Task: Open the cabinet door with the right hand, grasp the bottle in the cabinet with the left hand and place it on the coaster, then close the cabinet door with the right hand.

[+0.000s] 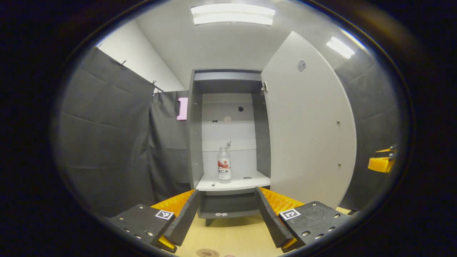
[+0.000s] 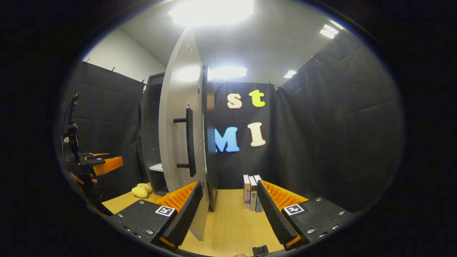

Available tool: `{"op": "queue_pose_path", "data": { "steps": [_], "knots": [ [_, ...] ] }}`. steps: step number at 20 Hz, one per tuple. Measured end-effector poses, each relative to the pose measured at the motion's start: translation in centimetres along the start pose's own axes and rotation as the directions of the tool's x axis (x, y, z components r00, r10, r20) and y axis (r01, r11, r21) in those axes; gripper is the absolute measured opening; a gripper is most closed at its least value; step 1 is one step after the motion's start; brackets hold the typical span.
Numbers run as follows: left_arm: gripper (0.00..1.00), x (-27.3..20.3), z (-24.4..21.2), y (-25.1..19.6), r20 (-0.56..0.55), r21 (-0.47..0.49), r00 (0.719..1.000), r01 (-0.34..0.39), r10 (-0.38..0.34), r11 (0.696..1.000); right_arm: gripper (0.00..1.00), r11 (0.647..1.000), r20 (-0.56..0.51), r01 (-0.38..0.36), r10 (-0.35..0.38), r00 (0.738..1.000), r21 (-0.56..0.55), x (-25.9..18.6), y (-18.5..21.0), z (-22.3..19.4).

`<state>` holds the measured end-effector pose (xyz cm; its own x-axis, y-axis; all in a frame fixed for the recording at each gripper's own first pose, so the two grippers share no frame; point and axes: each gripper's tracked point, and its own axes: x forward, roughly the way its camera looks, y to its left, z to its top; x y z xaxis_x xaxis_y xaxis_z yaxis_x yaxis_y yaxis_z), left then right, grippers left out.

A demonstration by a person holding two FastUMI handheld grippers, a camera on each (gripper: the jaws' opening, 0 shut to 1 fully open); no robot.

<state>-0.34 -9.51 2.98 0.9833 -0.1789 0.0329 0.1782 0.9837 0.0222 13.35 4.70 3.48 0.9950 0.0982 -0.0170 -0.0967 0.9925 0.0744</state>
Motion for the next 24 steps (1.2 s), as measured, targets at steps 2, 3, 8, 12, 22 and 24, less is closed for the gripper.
{"op": "queue_pose_path", "data": {
  "steps": [2, 3, 8, 12, 22, 24],
  "knots": [
    [0.88, 0.1, -0.2, -0.3, -0.010, -0.010, 1.000, 0.021, -0.021, 1.000, 0.94, 0.999, -0.017, 0.036, -0.035, 0.999, 0.004, -0.6, -0.6, -1.1],
    [0.88, 0.3, -0.3, -0.6, -0.016, -0.022, 0.999, 0.030, -0.031, 0.999, 0.94, 0.999, -0.031, 0.051, -0.051, 0.998, 0.000, -0.8, -0.8, -1.7],
    [0.91, 1.5, -0.4, -1.5, -0.028, -0.067, 0.998, 0.062, -0.064, 0.996, 0.95, 0.993, -0.029, 0.119, -0.119, 0.992, -0.002, -2.1, -0.9, -2.1],
    [0.91, 2.5, -0.2, -1.8, -0.026, -0.091, 0.996, 0.079, -0.081, 0.993, 0.94, 0.983, -0.019, 0.183, -0.184, 0.983, -0.020, -2.5, -1.0, -2.1],
    [0.91, 5.0, -0.7, -2.2, -0.028, -0.094, 0.990, 0.136, -0.139, 0.986, 0.95, 0.957, -0.017, 0.289, -0.290, 0.957, -0.040, -2.5, 0.1, -2.4],
    [0.93, 5.3, -1.1, -2.1, -0.043, -0.086, 0.989, 0.135, -0.139, 0.987, 0.95, 0.948, -0.023, 0.315, -0.316, 0.948, -0.041, -2.6, 0.2, -2.7]
  ]
}}
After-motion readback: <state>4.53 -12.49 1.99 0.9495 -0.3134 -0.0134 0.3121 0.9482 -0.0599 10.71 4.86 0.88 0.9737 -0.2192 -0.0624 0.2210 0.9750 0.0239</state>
